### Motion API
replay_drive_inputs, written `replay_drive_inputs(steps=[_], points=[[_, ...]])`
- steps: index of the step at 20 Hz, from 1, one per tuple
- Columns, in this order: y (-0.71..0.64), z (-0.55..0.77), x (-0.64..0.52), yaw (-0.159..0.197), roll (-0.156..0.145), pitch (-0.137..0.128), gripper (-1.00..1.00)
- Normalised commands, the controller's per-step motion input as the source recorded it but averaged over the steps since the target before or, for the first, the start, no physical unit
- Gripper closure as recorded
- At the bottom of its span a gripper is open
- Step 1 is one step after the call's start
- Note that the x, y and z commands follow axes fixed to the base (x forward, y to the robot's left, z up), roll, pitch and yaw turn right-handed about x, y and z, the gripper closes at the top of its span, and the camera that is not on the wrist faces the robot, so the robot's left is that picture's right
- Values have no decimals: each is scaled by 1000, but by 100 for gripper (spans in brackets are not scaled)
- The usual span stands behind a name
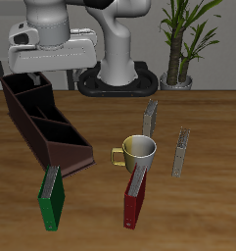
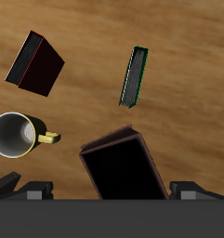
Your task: Place the green book into the right desk caddy's right compartment
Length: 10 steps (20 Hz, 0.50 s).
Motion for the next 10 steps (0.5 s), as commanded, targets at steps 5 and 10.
replay_drive_inputs(steps=[5,10], points=[[-353,104,265,23,24,-18,-100],[-218,121,161,-14,-29,-34,-100]])
